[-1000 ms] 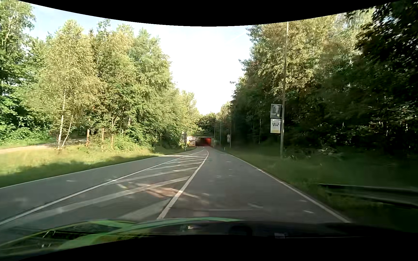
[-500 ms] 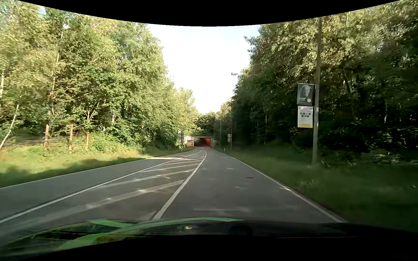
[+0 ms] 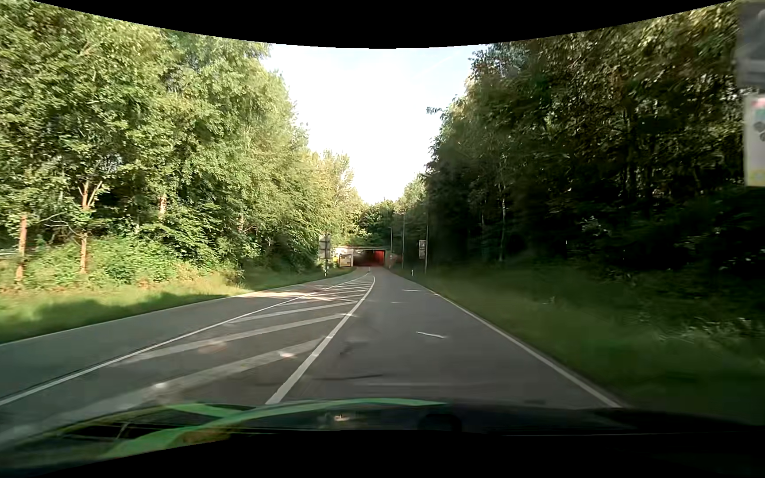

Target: Follow the waypoints while adhering to traffic rules and regulations

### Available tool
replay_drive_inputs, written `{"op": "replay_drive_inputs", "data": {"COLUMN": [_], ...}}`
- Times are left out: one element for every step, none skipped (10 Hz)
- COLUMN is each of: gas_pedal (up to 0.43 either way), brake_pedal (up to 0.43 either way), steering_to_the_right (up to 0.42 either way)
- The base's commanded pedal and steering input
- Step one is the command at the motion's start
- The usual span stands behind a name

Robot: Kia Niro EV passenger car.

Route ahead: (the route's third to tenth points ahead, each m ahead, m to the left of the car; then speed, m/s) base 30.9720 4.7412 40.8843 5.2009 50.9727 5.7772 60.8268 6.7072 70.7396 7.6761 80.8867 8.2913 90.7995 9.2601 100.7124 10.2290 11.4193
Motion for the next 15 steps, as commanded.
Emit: {"op": "replay_drive_inputs", "data": {"gas_pedal": [0.220,0.220,0.220,0.209,0.209,0.189,0.177,0.177,0.177,0.177,0.150,0.150,0.150,0.150,0.150], "brake_pedal": [0.000,0.000,0.000,0.000,0.000,0.000,0.000,0.000,0.000,0.000,0.000,0.000,0.000,0.000,0.000], "steering_to_the_right": [-0.007,-0.008,-0.008,-0.008,-0.007,-0.008,-0.008,-0.008,-0.008,-0.008,-0.008,-0.008,-0.008,-0.008,-0.008]}}
